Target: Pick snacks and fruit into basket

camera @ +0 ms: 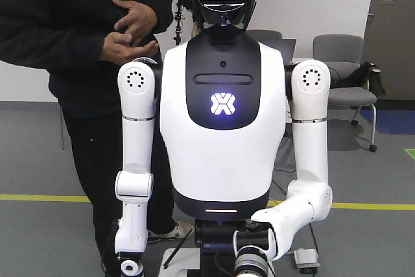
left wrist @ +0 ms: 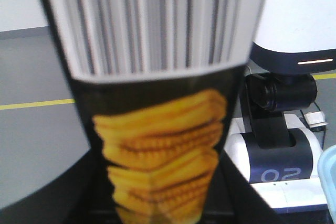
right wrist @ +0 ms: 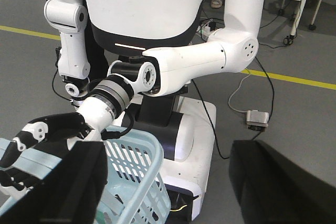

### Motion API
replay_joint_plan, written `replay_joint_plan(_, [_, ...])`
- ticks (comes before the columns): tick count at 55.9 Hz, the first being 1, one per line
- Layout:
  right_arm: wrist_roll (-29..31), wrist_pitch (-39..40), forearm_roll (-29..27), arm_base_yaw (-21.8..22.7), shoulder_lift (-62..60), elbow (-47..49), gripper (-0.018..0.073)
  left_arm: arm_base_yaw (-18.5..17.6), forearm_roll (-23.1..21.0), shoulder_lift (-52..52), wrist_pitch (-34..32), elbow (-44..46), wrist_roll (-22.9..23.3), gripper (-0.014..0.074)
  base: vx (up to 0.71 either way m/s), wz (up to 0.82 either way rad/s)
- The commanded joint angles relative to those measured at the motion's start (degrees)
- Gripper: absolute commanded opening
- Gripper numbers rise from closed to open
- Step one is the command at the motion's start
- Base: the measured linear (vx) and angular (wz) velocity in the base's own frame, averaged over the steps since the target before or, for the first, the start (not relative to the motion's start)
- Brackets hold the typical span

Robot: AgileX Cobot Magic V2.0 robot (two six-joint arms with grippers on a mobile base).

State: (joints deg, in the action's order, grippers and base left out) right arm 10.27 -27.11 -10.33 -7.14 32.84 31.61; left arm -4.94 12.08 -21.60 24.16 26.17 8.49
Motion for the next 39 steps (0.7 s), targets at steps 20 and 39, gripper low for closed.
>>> replay_joint_plan(20, [1.3,3.1,0.0,0.3,0.0,1.7,0.0536,-12.2,-32.2,-17.8,-16.6,2.2,-25.0,0.0127,0.0,0.0])
replay_joint_plan(39, [1.3,3.0,0.0,0.3,0.0,1.7,0.0536,-38.1,-54.3,-32.0,-23.2,3.0,-53.0,0.0127,0.0,0.0])
